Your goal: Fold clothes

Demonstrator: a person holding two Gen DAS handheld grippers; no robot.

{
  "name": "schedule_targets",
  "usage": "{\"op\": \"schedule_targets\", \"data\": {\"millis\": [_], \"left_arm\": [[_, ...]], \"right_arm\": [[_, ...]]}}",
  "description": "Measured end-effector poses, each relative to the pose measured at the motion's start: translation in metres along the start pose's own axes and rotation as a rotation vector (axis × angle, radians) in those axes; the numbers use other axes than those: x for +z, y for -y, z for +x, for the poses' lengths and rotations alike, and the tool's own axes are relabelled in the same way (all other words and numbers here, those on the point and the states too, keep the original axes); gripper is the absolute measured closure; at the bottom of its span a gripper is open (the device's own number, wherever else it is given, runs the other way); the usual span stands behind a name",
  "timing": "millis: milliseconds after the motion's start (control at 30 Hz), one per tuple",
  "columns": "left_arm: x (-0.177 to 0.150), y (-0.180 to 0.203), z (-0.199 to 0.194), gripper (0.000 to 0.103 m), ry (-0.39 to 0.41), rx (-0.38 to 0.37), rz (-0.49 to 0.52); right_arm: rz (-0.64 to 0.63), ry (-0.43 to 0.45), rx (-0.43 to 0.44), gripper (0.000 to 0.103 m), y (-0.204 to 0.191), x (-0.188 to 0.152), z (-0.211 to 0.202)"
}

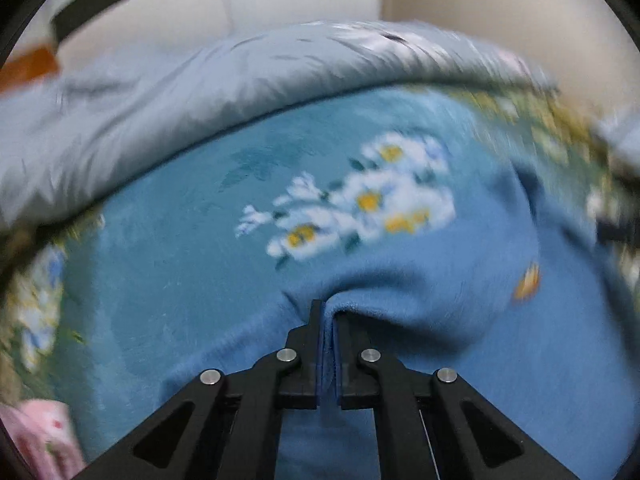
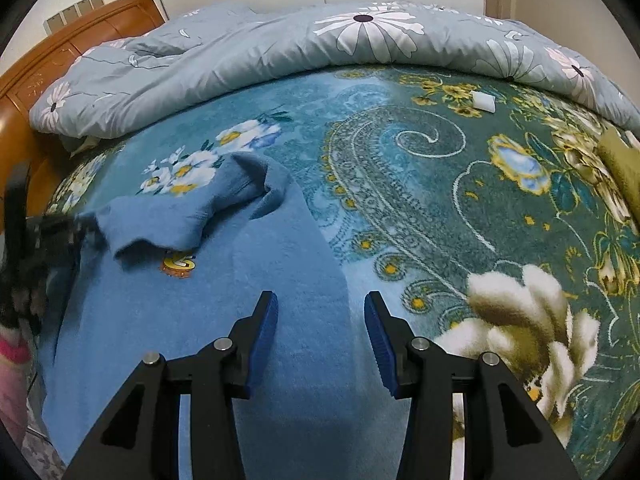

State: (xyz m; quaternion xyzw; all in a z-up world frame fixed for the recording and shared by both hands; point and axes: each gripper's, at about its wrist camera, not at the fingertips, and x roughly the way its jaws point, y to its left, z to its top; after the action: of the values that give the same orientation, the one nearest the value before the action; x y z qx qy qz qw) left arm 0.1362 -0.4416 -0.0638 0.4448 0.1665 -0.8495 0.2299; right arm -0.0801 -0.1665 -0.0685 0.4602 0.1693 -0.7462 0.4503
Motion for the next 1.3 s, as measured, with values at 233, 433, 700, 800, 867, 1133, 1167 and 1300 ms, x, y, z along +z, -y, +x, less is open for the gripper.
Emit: {"op": "schedule_targets", "data": {"millis": [233,433,700,800,867,1133,1167,1300], "left_arm": [[0.037,-0.057,0.046,0.099,-0.093,-0.066,-0.321],[0.039,-0.069,0.068,0.099,-0.144,-0.068,-0.453],[0.027,-0.059,0.018,0.091,-0.052,-0.131,-0.452],[0.019,-0.049,-0.017,0.079,0.019,-0.121,-0.405],[0.009,-0.046,-0.04,0.066,0.071,-0.135,-0.385],[-0.054,-0.038,-0.093,0.06,0.142,-0.169,-0.402],[-0.059,-0.037,-0.097,0.059,0.148,-0.159,-0.398],[-0.072,-0.032,-0.111,0.058,0.164,-0.114,-0.377]], "right_arm": [[0.017,-0.008,-0.01,0.057,0.008,-0.006,-0.004],[0.002,-0.003,-0.01,0.057,0.003,-0.011,-0.012],[-0.085,-0.002,0.026,0.057,-0.027,-0.043,-0.035],[-0.135,-0.03,0.012,0.057,-0.039,-0.06,-0.033],[-0.147,-0.051,-0.016,0.057,-0.043,-0.07,-0.028],[-0.104,-0.042,-0.044,0.099,-0.02,-0.068,-0.042],[-0.097,-0.029,-0.052,0.1,-0.013,-0.06,-0.047],[-0.026,0.047,-0.149,0.1,0.033,-0.02,-0.072]]}}
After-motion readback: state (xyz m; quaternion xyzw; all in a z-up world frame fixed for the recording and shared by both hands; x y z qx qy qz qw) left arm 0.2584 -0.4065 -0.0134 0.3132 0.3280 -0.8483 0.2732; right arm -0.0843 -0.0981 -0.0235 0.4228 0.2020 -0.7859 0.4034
